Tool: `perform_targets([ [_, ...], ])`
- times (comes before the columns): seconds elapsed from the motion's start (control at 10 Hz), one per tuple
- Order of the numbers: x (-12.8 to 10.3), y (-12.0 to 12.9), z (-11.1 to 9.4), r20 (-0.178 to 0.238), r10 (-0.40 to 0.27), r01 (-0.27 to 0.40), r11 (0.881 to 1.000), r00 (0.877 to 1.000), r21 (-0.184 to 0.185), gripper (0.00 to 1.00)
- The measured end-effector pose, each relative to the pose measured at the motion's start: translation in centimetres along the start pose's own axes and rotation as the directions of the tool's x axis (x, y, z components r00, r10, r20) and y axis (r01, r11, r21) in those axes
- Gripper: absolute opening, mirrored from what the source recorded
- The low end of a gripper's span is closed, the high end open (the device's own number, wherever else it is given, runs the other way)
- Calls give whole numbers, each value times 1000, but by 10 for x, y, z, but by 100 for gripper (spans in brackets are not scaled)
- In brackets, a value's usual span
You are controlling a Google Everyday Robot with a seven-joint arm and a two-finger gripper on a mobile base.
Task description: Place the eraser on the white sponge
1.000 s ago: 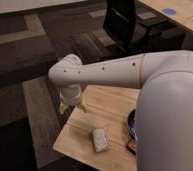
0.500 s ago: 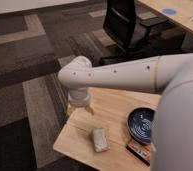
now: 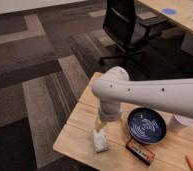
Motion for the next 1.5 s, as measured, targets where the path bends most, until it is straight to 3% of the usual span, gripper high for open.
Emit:
perform_targets([
  [0.3,2,-1,1,-6,-13,13,1000,1000,8,65],
  [0.4,3,-4,5,-4,-42,43,999,999,29,65],
  [0.7,18,-23,17,45,-96,93,994,994,65,65],
  [1.1,50,-72,41,173,-96,98,995,980,-2,65],
  [1.5,49,-72,41,174,-96,98,995,980,-3,65],
])
